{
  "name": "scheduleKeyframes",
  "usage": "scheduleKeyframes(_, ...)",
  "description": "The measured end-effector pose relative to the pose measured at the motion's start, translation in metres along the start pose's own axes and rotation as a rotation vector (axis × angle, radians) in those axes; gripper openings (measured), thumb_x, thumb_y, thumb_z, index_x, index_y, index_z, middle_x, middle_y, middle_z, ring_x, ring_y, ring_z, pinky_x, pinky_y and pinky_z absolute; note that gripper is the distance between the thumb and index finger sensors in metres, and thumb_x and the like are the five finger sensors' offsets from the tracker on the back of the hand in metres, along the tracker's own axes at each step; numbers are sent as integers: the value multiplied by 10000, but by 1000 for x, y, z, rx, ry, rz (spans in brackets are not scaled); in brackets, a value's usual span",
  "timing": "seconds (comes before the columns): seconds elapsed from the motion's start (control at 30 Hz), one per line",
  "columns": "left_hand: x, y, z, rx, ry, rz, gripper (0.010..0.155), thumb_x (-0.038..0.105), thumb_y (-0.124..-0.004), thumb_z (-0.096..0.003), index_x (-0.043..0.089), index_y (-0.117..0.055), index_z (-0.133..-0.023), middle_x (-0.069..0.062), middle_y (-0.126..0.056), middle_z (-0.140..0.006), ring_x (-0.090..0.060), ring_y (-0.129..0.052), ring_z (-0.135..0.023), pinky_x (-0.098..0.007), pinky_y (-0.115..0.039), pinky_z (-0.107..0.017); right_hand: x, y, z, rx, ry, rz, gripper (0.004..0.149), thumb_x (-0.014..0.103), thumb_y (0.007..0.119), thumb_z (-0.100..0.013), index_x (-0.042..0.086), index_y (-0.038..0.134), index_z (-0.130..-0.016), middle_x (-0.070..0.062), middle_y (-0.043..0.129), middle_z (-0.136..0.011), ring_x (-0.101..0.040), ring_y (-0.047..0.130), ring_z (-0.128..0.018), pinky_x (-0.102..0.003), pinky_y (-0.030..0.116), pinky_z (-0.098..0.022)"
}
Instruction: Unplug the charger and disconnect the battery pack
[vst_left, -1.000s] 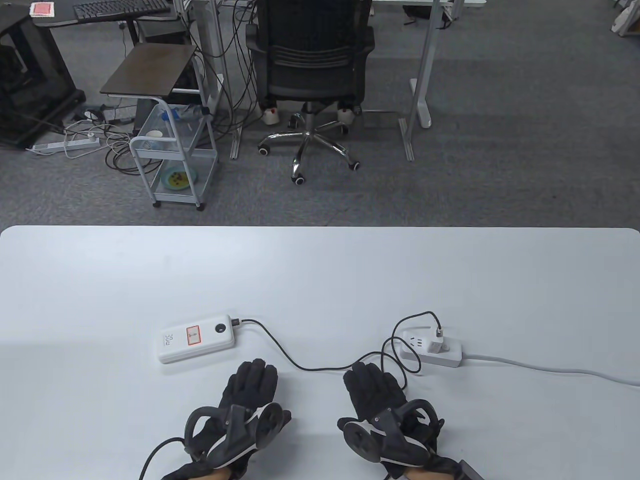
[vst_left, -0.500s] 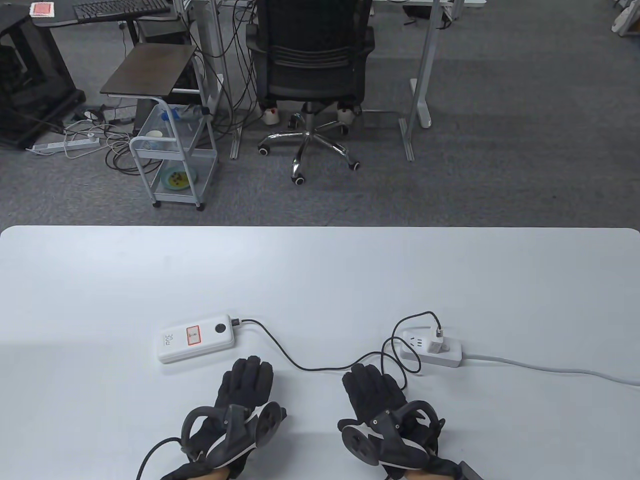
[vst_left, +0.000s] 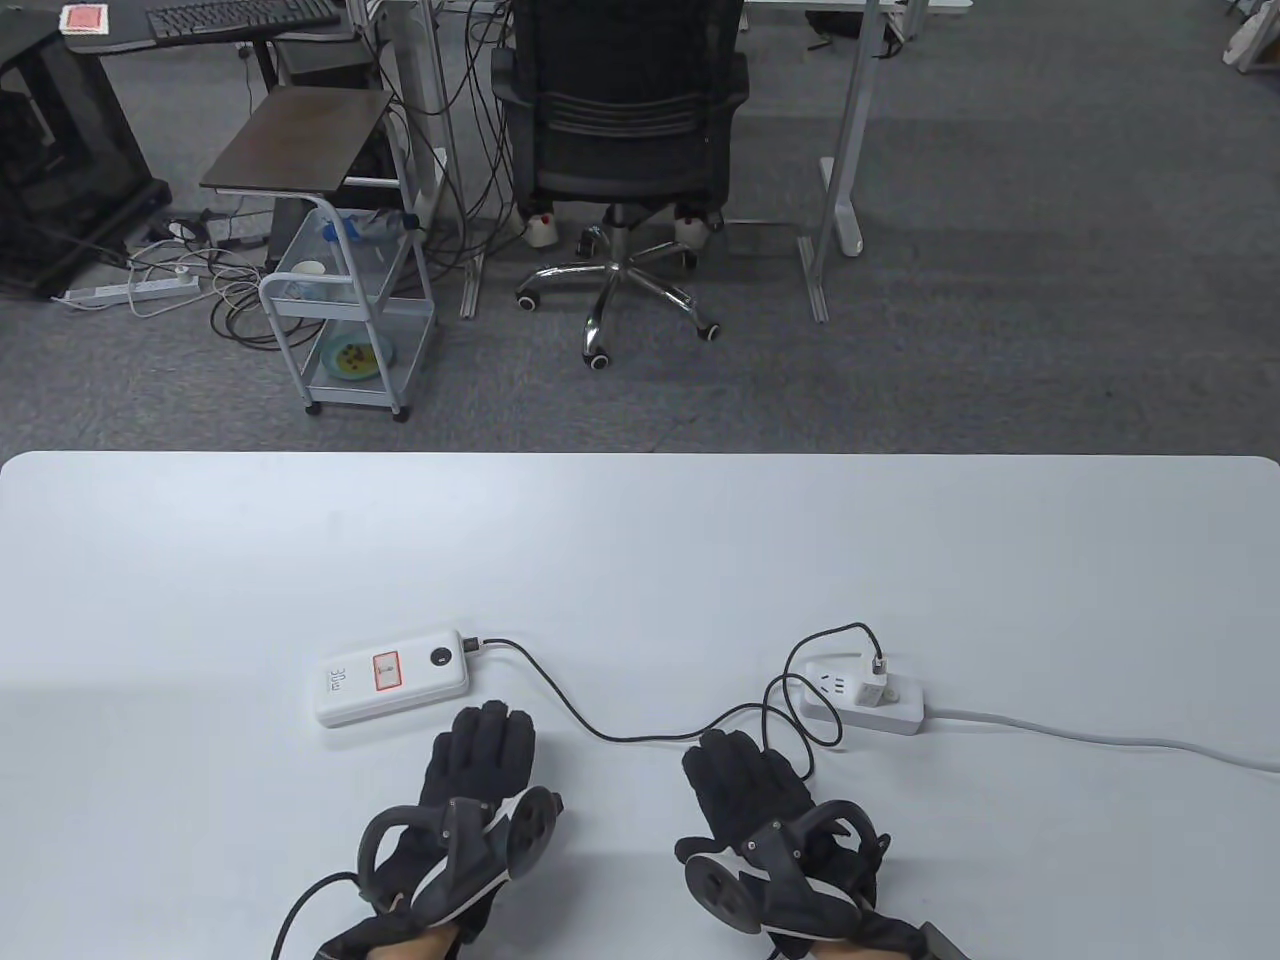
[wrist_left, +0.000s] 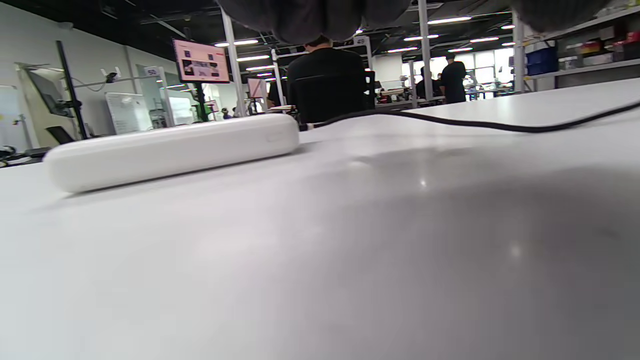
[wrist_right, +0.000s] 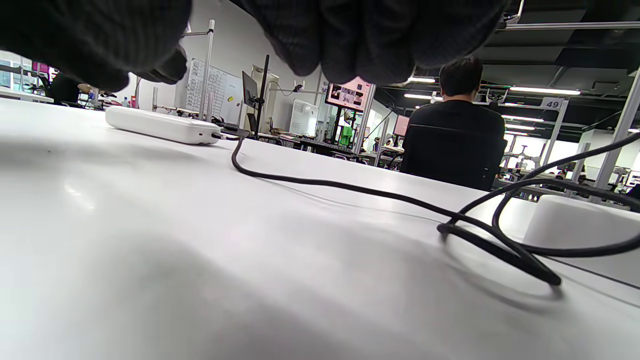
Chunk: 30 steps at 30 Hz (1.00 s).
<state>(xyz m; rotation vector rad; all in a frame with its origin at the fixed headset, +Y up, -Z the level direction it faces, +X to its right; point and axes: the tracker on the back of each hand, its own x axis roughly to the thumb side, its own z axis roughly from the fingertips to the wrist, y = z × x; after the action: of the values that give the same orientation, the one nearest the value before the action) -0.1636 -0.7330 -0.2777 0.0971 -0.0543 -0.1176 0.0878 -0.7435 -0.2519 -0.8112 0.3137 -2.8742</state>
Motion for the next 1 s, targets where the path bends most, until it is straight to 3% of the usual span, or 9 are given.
scheduleKeyframes(0.13, -27, 1, -34, -36, 79, -37, 819, 689, -706, -450, 323, -502, -1153, 15, -545, -1241, -283, -667, -1172, -404, -599, -870, 0, 0, 0, 2, -1, -6, 779, 585, 622, -452, 122, 569, -1075, -192, 581, -1148, -430, 701, -971, -544, 630, -681)
scheduleKeyframes(0.27, -70, -3, -74, -169, 146, -106, 848, 693, -729, -430, 317, -497, -1154, 13, -543, -1238, -270, -670, -1172, -402, -593, -875, 0, 2, 0, 9, -18, -7, 777, 584, 622, -452, 123, 570, -1075, -193, 581, -1148, -432, 697, -973, -546, 629, -682)
scheduleKeyframes(0.43, -102, -14, -99, -300, 186, -100, 904, 739, -748, -366, 324, -515, -1134, 31, -549, -1225, -256, -657, -1169, -407, -572, -879, -4, 6, 0, 24, -35, -25, 776, 582, 624, -452, 120, 572, -1074, -192, 582, -1148, -435, 699, -971, -550, 627, -682)
scheduleKeyframes(0.57, -113, -33, -110, -378, 191, -86, 837, 702, -817, -345, 360, -576, -1071, 74, -583, -1185, -196, -678, -1147, -370, -591, -876, -6, 9, -1, 48, -46, -34, 777, 583, 624, -451, 124, 571, -1076, -189, 582, -1149, -434, 695, -974, -551, 626, -682)
scheduleKeyframes(0.7, -116, -45, -118, -416, 198, -79, 857, 678, -842, -342, 380, -491, -1065, 76, -515, -1194, -203, -607, -1165, -353, -568, -885, -8, 10, -1, 50, -70, -54, 773, 581, 625, -450, 130, 578, -1076, -189, 590, -1148, -430, 701, -974, -553, 628, -681)
scheduleKeyframes(1.0, -102, -43, -136, -484, 107, -248, 918, 646, -838, -329, 364, -425, -1099, 75, -478, -1213, -206, -576, -1189, -388, -532, -897, -8, 15, -1, 84, -95, -48, 760, 582, 622, -452, 140, 596, -1070, -176, 616, -1140, -419, 717, -968, -549, 633, -678)
